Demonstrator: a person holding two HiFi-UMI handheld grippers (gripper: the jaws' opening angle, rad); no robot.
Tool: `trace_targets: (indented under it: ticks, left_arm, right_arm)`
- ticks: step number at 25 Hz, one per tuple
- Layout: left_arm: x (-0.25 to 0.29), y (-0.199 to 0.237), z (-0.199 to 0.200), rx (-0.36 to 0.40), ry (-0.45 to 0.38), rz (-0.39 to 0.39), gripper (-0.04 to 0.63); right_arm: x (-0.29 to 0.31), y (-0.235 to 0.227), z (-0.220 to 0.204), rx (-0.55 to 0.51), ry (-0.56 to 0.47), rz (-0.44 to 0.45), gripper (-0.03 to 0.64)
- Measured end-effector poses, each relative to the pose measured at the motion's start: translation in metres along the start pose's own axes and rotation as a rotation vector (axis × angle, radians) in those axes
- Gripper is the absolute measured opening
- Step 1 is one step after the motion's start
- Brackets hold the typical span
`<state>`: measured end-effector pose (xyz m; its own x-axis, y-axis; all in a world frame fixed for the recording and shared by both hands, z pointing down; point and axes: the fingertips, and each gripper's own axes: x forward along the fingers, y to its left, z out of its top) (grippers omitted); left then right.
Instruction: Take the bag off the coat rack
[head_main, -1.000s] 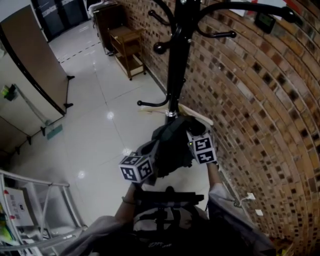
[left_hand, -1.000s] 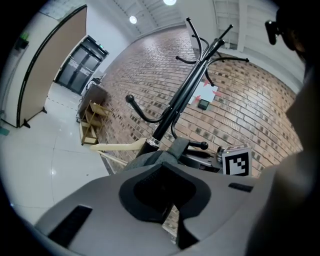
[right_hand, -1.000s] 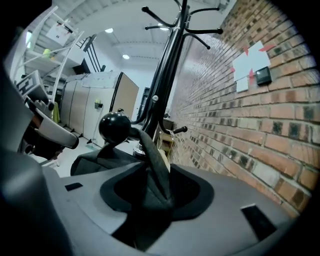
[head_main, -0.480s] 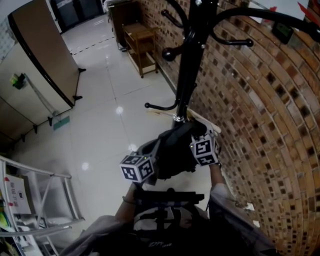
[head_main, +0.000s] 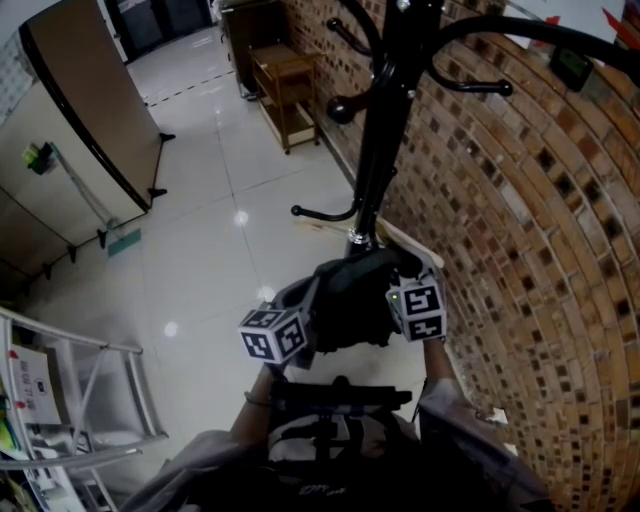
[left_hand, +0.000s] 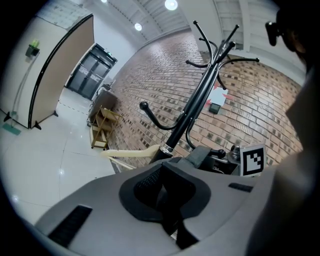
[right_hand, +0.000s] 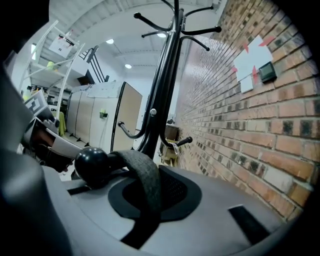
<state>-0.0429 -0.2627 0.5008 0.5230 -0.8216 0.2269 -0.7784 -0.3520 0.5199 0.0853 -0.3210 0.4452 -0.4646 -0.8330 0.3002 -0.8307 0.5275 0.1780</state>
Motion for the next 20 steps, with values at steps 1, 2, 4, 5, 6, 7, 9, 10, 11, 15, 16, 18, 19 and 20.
trace_targets:
  ticks: [1, 2, 4, 5, 6, 7, 9, 10, 11, 15, 16, 18, 19, 20]
  left_arm:
    - [-0.001, 0.001, 0.000, -0.003, -0.001, 0.001, 0.008]
    - [-0.002, 0.001, 0.000, -0.005, -0.002, 0.001, 0.008]
    - [-0.004, 0.002, 0.001, -0.009, -0.006, 0.000, 0.008]
    - [-0.005, 0.003, 0.001, -0.010, -0.007, -0.001, 0.008]
    - [-0.007, 0.003, 0.000, -0.010, -0.007, -0.002, 0.008]
    - [-0.008, 0.003, 0.000, -0.010, -0.007, -0.003, 0.008]
    - [-0.010, 0.003, 0.001, -0.008, -0.009, -0.006, 0.008]
    - [-0.012, 0.003, 0.002, -0.007, -0.010, -0.007, 0.008]
    - [-0.013, 0.003, 0.003, -0.007, -0.011, -0.009, 0.008]
    - [-0.018, 0.010, 0.006, -0.016, -0.017, -0.005, 0.008]
    - [-0.019, 0.012, 0.006, -0.019, -0.018, -0.004, 0.008]
    - [-0.019, 0.014, 0.007, -0.023, -0.020, -0.007, 0.008]
    - [-0.018, 0.015, 0.008, -0.028, -0.020, -0.011, 0.008]
    - [-0.017, 0.015, 0.008, -0.035, -0.020, -0.015, 0.008]
  right_arm:
    - [-0.003, 0.000, 0.001, 0.001, -0.004, -0.006, 0.015]
    - [-0.006, 0.000, 0.001, -0.007, -0.005, -0.013, 0.015]
    - [-0.011, -0.003, -0.003, -0.048, 0.005, -0.023, 0.015]
    - [-0.013, -0.004, -0.005, -0.063, 0.005, -0.028, 0.015]
    - [-0.016, -0.004, -0.005, -0.065, 0.006, -0.036, 0.015]
    - [-0.019, -0.003, -0.004, -0.054, 0.010, -0.046, 0.015]
    - [-0.024, -0.001, -0.001, -0.037, 0.020, -0.065, 0.015]
    - [-0.025, -0.001, 0.000, -0.041, 0.023, -0.073, 0.015]
    - [-0.027, -0.002, 0.001, -0.046, 0.024, -0.081, 0.015]
    - [-0.032, -0.007, -0.002, -0.089, 0.047, -0.110, 0.015]
    - [-0.035, -0.009, 0.000, -0.077, 0.038, -0.118, 0.015]
    - [-0.044, -0.013, 0.010, -0.037, 0.010, -0.131, 0.015]
    - [-0.049, -0.012, 0.014, -0.030, 0.006, -0.134, 0.015]
    - [-0.053, -0.011, 0.016, -0.031, 0.008, -0.135, 0.015]
